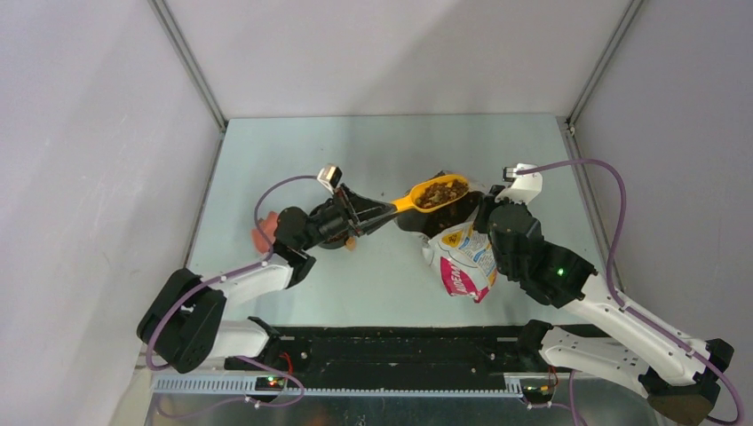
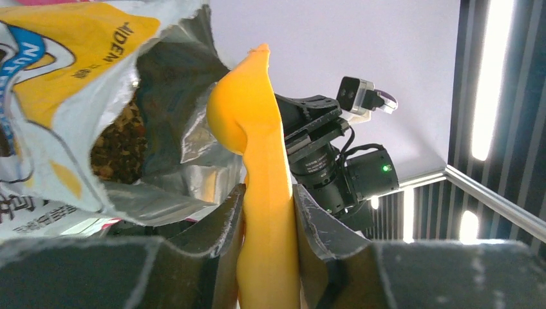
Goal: Serve the pet food
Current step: Collect the pet food from the pet food bag, then pour the pet food into the pet food bowl.
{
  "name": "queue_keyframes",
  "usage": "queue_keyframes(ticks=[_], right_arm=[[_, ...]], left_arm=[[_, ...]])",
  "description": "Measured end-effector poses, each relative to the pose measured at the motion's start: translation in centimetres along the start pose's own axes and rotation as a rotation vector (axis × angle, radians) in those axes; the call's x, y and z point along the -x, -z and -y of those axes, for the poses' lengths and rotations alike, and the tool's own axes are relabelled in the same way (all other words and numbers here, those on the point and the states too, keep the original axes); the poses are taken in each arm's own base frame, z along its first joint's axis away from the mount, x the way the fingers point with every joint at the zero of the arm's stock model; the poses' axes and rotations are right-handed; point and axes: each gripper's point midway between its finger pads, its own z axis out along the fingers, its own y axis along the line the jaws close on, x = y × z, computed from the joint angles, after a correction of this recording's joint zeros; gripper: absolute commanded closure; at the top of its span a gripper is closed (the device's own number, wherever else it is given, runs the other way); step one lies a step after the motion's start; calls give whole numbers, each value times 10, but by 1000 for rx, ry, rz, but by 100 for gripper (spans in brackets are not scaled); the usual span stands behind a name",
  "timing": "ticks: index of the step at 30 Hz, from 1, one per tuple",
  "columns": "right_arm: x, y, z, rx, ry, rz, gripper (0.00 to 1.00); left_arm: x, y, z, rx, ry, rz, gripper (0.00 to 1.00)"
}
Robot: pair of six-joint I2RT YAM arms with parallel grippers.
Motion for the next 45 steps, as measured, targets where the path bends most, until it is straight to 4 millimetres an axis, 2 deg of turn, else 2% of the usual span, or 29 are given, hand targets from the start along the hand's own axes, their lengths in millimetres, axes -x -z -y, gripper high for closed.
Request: queue_keyframes(ticks=[4,7,14,20,23,31,41,45], right_arm=[[0,0,0,0,0,0,100],[0,0,0,0,0,0,100],[0,0,0,0,1,0,100],[0,0,0,-1,1,0,100],[0,0,0,-1,1,0,100],[0,0,0,-1,1,0,100],[0,0,0,-1,2,0,100],[0,0,0,-1,2,0,100]], left_arm=[[7,10,-9,14,20,31,100],[12,17,-8,10,17,57,100],[26,43,25,-41,-70,142,100],[46,84,53,-26,-209,314,100],[54,104,58,-1,-263,398,100],[73,153,43,89,-299,597,100],[88,180,-1,86,-162,702,100],[88,183,5,74,-173,727,100]])
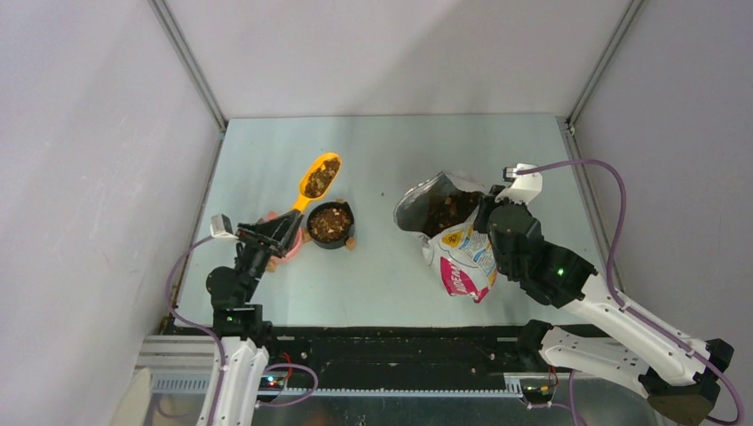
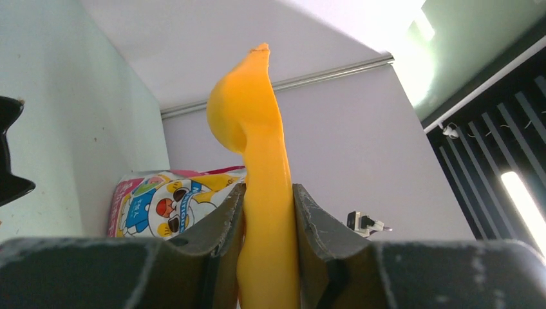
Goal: Serve the pet food
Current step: Pour the pet food into the pet food bowl.
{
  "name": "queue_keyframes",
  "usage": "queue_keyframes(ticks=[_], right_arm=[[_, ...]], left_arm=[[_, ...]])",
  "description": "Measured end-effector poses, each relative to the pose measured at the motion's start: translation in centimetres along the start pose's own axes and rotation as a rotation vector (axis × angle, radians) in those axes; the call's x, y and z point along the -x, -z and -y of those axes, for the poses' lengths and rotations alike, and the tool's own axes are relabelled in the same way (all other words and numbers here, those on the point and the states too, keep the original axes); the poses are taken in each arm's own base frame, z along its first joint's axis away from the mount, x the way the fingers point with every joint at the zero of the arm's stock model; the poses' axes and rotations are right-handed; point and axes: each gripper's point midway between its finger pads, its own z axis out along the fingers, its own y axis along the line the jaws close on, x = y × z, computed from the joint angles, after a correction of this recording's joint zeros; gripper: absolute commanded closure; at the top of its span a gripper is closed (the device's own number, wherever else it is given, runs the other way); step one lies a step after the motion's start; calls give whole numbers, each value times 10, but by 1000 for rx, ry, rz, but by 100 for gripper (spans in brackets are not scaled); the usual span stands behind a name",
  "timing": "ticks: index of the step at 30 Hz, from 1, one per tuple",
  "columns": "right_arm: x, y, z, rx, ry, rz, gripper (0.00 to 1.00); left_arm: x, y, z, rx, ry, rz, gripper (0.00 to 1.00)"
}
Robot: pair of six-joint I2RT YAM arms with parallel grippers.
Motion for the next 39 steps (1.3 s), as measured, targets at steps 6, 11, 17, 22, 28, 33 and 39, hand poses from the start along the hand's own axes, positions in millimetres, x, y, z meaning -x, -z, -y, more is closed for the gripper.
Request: queue_keyframes(ticks=[6,11,17,22,28,33,39], right_arm=[[0,0,0,0,0,0,100],[0,0,0,0,0,0,100],[0,0,0,0,0,0,100],[0,0,0,0,0,0,100],[0,0,0,0,0,0,100],[0,0,0,0,0,0,100],[0,0,0,0,0,0,100]], left_arm=[[7,11,26,-36,-60,79,100],[17,21,45,-79,-80,166,100],[32,28,43,6,-77,269,100],[51,35,28,113,-73,381,100],[63,47,-10,288,-63,461,100],[67,59,-3,347,-108,499,100],[71,75,7,402,-161,539,100]])
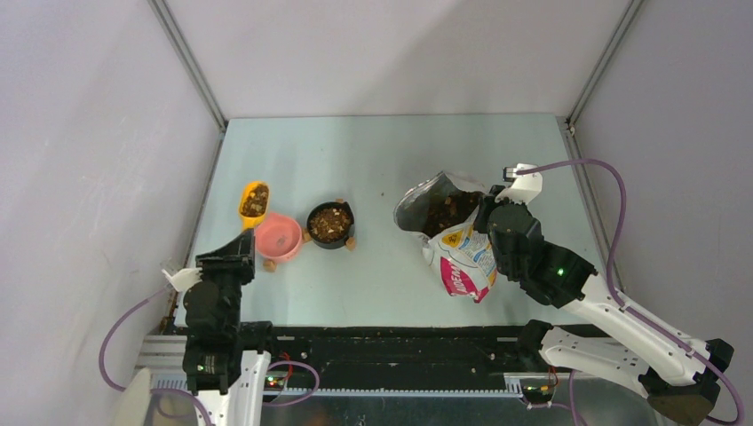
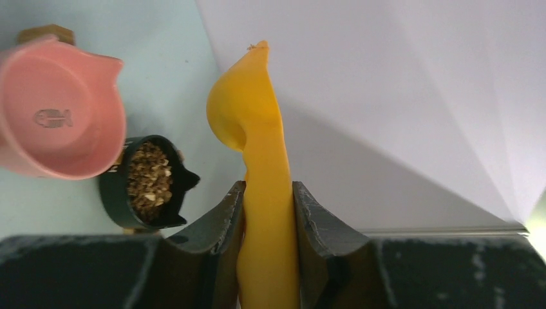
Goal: Serve the pet food
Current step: Pour the pet food into the pet food bowl.
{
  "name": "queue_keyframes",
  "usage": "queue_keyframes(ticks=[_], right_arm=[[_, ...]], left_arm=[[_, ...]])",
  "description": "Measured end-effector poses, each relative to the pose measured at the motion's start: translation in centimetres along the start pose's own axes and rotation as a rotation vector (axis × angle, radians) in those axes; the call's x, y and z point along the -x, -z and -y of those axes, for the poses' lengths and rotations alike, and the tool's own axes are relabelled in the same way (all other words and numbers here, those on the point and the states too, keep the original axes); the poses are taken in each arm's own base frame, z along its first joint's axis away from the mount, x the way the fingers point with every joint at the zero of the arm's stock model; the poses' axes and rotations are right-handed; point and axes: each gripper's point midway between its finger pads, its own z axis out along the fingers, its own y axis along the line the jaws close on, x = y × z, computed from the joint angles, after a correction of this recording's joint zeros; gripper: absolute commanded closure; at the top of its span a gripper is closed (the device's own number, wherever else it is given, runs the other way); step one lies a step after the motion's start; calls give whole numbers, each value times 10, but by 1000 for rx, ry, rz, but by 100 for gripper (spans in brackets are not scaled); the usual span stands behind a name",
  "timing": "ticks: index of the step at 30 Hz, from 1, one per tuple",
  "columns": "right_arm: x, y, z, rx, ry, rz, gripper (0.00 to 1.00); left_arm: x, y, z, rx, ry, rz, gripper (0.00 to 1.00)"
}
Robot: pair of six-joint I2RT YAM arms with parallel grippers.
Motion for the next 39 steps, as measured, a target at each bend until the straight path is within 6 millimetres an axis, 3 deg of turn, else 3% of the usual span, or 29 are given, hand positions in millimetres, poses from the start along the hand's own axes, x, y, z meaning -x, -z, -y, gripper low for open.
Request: queue_keyframes(ticks=[12,25,39], right_arm=[[0,0,0,0,1,0,100],[0,0,1,-3,1,2,100],[1,0,2,-13,3,5,100]], left_arm=[[2,15,-46,200,-97,-1,100],[-5,13,-61,242,-115,-31,100],[-9,6,-97,498,-203,-86,100]])
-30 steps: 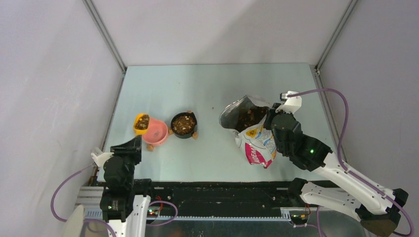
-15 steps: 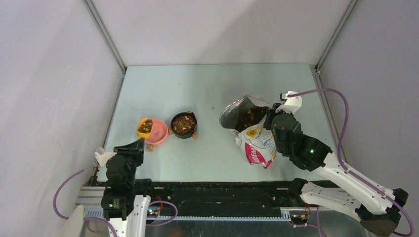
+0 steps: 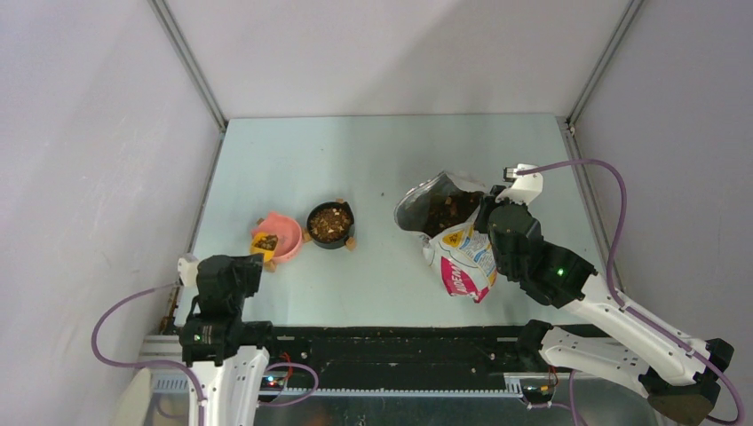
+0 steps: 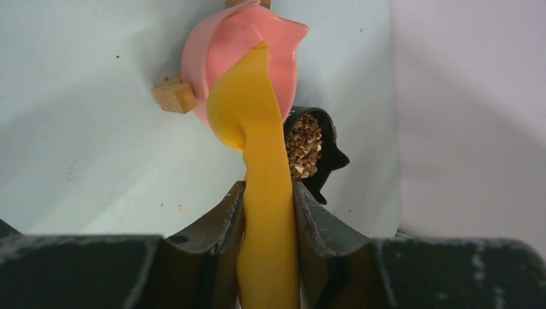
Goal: Serve the pet food
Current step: Pour the pet food into the pet food bowl.
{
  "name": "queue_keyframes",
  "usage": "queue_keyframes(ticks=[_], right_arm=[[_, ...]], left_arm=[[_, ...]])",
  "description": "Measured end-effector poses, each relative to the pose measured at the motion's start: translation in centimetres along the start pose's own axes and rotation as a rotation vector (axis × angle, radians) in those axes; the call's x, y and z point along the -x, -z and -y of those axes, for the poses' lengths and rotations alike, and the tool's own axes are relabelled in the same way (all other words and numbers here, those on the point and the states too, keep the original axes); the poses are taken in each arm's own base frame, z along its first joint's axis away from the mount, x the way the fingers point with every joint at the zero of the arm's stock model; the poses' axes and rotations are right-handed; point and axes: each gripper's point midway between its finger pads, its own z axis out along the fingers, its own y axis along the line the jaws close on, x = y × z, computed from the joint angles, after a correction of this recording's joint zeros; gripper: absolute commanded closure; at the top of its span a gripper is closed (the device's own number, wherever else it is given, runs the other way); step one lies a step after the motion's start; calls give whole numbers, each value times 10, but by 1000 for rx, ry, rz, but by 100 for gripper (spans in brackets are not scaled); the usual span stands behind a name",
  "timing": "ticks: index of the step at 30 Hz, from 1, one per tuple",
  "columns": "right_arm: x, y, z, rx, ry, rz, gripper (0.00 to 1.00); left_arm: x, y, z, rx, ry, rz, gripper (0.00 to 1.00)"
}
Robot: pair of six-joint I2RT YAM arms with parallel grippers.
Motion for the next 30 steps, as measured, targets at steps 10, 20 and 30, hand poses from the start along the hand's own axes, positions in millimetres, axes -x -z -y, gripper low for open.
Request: queue_keyframes(ticks=[10,20,30], right_arm=[[0,0,2,-10,10,2,100],[0,0,3,-13,17,3,100],[0,0,3,-15,18,4,100]], left_arm=[[12,6,15,110,-141,-26,100],[16,4,18,173,-255,-55,100],[13,4,24,139,-283,-75,100]])
